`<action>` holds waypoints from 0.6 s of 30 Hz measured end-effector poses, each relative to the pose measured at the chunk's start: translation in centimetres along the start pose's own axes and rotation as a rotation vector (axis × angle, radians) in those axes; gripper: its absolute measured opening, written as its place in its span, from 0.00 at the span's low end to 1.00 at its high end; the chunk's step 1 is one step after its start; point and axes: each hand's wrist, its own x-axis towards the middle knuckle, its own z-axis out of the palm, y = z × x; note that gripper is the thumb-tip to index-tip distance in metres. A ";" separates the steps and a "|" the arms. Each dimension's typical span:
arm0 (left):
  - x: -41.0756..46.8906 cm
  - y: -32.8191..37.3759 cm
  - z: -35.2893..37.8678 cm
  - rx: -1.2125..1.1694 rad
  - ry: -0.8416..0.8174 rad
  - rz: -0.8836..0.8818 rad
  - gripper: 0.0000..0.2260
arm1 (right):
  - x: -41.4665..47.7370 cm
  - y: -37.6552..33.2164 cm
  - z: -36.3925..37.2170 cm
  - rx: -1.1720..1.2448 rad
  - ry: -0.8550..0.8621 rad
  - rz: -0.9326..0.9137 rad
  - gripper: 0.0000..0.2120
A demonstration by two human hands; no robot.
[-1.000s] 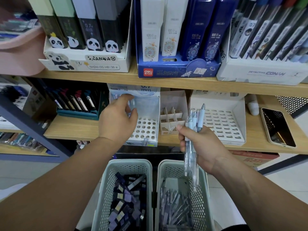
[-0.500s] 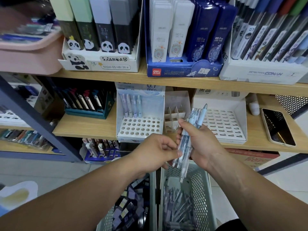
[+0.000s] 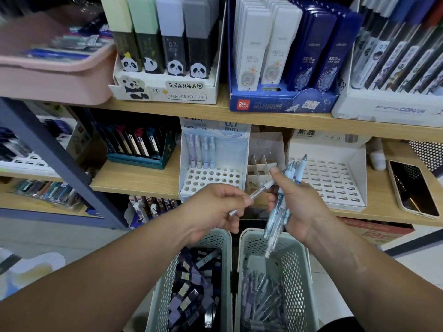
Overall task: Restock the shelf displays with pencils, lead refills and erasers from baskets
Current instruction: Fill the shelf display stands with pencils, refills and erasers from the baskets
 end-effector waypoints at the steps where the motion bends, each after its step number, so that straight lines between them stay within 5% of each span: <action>1: -0.1 0.1 -0.5 -0.051 0.001 -0.010 0.06 | 0.0 -0.1 0.0 0.038 -0.001 0.002 0.12; 8: -0.6 0.6 -3.3 -0.223 0.153 0.003 0.13 | 0.3 0.0 0.0 0.000 -0.044 -0.037 0.08; 14: -0.3 0.8 -3.3 -0.480 0.329 0.145 0.06 | 0.2 1.4 0.9 -0.140 -0.118 -0.024 0.18; 18: -0.1 1.2 -3.9 -0.426 0.459 0.228 0.05 | 0.0 1.5 1.3 -0.150 -0.154 -0.022 0.19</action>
